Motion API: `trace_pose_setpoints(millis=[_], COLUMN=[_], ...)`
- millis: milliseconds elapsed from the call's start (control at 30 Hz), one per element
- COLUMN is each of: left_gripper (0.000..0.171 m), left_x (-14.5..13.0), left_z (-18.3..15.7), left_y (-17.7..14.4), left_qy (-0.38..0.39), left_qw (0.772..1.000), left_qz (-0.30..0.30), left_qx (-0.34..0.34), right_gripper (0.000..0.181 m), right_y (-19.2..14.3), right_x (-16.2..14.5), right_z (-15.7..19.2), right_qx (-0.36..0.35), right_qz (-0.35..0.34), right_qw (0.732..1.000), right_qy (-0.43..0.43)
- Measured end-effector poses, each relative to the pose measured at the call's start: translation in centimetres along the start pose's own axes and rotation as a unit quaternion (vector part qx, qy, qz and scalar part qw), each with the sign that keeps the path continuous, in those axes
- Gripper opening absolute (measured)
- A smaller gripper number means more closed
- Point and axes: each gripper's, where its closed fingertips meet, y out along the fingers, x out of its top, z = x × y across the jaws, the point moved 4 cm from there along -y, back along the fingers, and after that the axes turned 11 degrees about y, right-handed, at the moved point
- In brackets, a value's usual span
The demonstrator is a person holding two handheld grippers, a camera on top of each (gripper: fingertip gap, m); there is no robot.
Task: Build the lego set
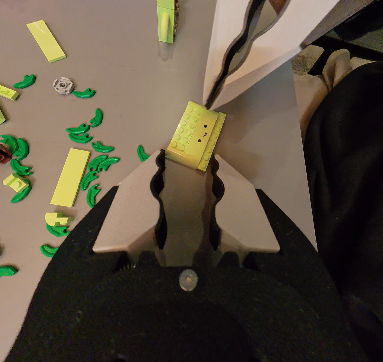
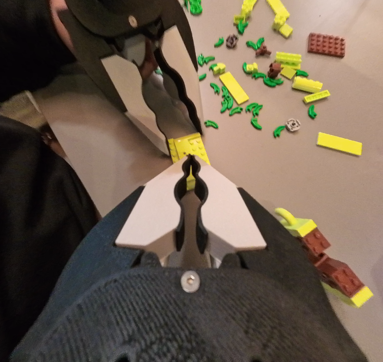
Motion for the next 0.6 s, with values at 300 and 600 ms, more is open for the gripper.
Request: trace_pose_setpoints(millis=[300,600], left_gripper=[0.041,0.041], left_x=[0.0,0.0], left_z=[0.0,0.0], left_y=[0.0,0.0], left_qy=[0.001,0.001], left_qw=[1.000,1.000], left_qz=[0.000,0.001], left_qx=[0.001,0.001], right_gripper=[0.000,0.000], right_y=[0.3,0.2], right_x=[-1.1,-1.3], right_z=[-0.4,-0.6], right_qx=[-0.027,-0.031], right_qz=[0.011,0.004], right_qw=[1.000,0.999], right_qy=[0.006,0.020])
